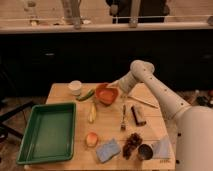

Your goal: Stack bowls into tray

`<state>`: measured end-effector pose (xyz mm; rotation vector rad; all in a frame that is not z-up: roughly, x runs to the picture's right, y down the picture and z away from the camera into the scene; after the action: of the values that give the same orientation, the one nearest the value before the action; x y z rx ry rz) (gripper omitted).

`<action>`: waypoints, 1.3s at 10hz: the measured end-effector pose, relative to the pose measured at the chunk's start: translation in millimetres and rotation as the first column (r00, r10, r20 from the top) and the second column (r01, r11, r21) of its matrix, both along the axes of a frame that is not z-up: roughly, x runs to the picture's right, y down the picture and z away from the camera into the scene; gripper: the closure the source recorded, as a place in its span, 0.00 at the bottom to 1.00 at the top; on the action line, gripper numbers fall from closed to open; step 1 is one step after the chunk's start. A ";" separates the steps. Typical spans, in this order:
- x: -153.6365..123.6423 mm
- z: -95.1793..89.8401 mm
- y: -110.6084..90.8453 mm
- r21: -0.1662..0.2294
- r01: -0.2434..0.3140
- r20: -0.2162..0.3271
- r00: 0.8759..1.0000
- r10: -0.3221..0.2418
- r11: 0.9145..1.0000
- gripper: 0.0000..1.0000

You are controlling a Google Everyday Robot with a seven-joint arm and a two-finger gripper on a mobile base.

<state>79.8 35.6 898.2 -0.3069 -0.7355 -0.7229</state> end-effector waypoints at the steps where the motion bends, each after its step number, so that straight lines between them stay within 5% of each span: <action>1: 2.0 1.2 2.5 -0.002 -0.004 -0.002 1.000 0.004 1.000 0.20; 13: 15.1 48.7 42.3 -0.103 -0.041 0.004 0.999 0.042 0.994 0.20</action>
<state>95.0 77.9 946.9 -0.3826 -0.7841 -0.6477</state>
